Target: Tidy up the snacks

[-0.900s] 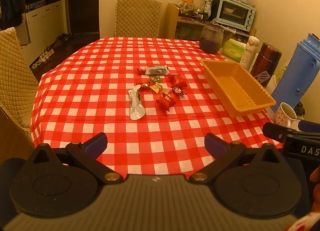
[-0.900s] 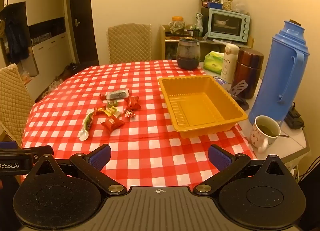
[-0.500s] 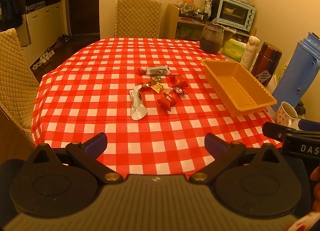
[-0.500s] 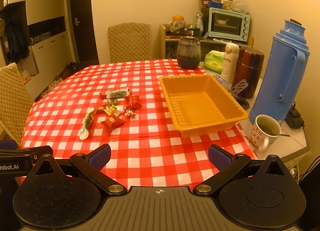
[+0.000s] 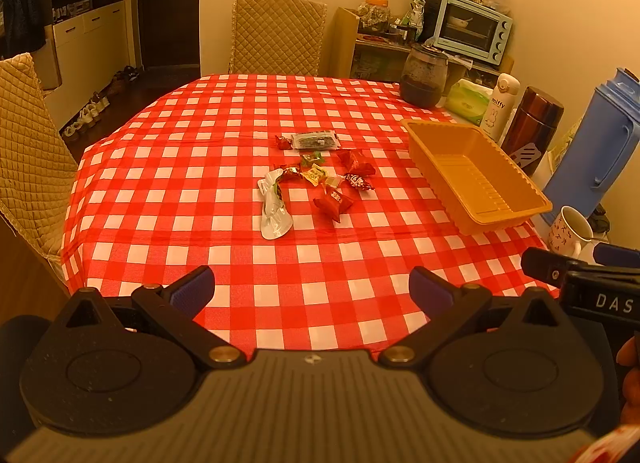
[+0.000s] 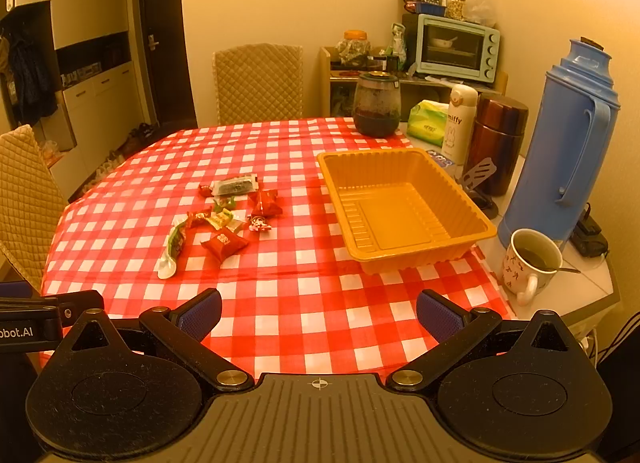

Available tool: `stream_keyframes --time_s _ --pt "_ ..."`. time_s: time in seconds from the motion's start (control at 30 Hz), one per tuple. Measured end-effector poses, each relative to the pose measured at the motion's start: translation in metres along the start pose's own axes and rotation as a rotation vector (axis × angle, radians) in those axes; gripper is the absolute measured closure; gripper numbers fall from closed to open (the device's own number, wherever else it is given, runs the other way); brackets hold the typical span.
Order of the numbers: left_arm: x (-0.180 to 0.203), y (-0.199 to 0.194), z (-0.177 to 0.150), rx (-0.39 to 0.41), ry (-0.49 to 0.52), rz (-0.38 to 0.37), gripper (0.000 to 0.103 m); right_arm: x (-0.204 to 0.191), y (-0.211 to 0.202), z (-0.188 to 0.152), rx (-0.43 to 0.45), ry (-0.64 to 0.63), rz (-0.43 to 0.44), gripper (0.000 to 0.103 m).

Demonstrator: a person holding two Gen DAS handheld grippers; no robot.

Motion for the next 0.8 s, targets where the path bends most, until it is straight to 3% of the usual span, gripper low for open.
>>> stream_keyframes --time_s 0.8 --pt "0.0015 0.0002 -0.0006 -0.002 -0.001 0.002 0.000 0.0005 0.0014 -0.0002 0.002 -0.001 -0.002 0.000"
Point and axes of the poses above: each gripper's, at about its wrist camera, not at the fingertips, and y roughly the way its jaws point, x to its right, z to its top, the point moved 1 cm from there along y, roughly the way its jaws point, and after that the axes turned 1 degree about -z, right-handed, at the moved point
